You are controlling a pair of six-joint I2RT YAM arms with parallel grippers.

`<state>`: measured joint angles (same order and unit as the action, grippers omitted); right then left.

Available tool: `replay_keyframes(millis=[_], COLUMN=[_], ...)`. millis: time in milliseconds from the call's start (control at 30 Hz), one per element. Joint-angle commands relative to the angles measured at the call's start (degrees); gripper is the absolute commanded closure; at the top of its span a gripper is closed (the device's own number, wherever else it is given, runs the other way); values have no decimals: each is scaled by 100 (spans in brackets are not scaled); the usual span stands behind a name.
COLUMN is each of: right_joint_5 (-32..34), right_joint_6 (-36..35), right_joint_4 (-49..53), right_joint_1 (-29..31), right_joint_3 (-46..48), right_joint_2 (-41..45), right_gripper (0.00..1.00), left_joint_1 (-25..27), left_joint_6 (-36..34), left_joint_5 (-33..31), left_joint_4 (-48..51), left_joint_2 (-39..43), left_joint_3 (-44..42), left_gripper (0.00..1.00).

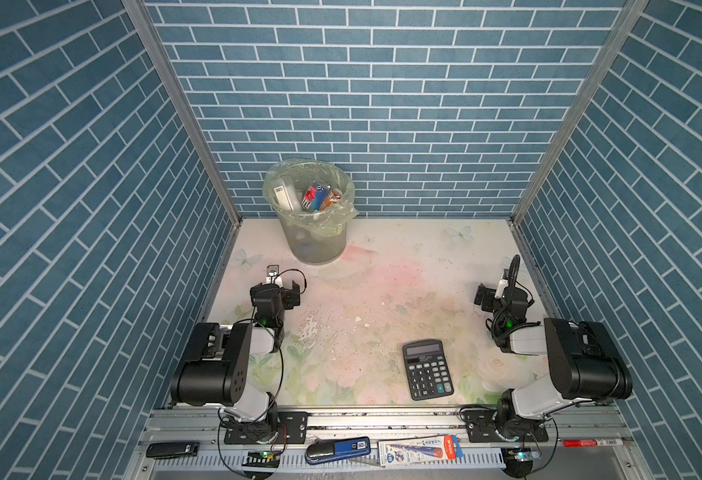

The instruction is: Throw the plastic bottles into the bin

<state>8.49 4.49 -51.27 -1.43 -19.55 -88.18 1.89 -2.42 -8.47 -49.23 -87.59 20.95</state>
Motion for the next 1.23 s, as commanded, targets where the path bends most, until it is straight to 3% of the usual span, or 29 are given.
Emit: replay_keyframes(millis=[0,933,1200], right_joint_5=[-68,-48,-418], right_joint_6=[-80,-124,-194], right_joint_4=[18,1,148], right_joint_1=[4,46,29], right_joint_3=[-227,-216,-295], right_joint_2=[-7,-15,-33], right_gripper=[1,1,1], left_joint_1=[22,22,22], left_joint_6=[-45,-49,-47], left_joint_5=[45,42,36], left_joint_4=[-130,-130,-130], left_joint_2=[16,10,14], left_joint_3=[58,58,58], left_gripper=[1,1,1])
